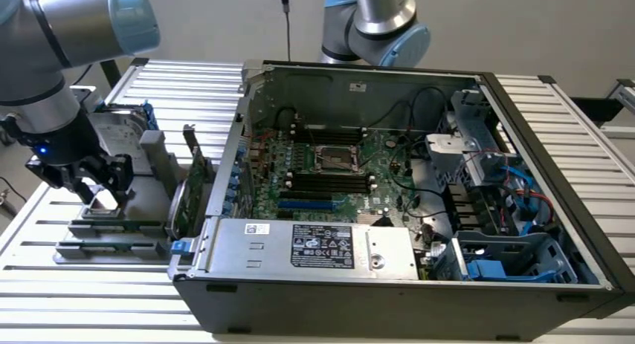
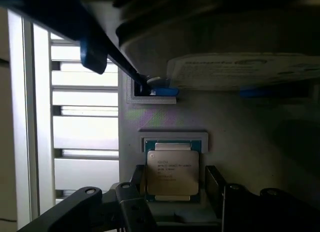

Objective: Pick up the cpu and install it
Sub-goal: 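Pick up the cpu and move it towards the insertion slot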

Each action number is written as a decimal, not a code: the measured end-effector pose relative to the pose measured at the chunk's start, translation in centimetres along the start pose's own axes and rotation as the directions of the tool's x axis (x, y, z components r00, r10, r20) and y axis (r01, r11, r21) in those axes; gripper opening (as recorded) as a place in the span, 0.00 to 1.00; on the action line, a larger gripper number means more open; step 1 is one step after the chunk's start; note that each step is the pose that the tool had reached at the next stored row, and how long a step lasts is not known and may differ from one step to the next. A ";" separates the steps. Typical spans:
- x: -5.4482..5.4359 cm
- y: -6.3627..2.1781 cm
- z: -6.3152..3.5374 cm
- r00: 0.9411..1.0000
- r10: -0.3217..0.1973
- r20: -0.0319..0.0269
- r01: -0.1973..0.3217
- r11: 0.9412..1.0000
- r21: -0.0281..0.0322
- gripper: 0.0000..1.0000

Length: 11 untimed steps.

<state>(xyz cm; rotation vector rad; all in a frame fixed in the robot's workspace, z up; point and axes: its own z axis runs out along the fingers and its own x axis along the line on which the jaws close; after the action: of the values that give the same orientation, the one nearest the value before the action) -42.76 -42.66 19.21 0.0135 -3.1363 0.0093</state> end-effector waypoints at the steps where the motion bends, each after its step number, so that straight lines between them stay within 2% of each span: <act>1: 0.0 0.00 0.03 1.000 0.000 0.000 0.000 1.000 -0.001 0.60; 11: 0.0 0.00 0.50 1.000 0.001 -0.001 -0.001 1.000 -0.010 0.60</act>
<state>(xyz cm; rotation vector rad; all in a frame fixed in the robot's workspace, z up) -42.75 -42.66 18.71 0.0119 -3.1356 -0.0068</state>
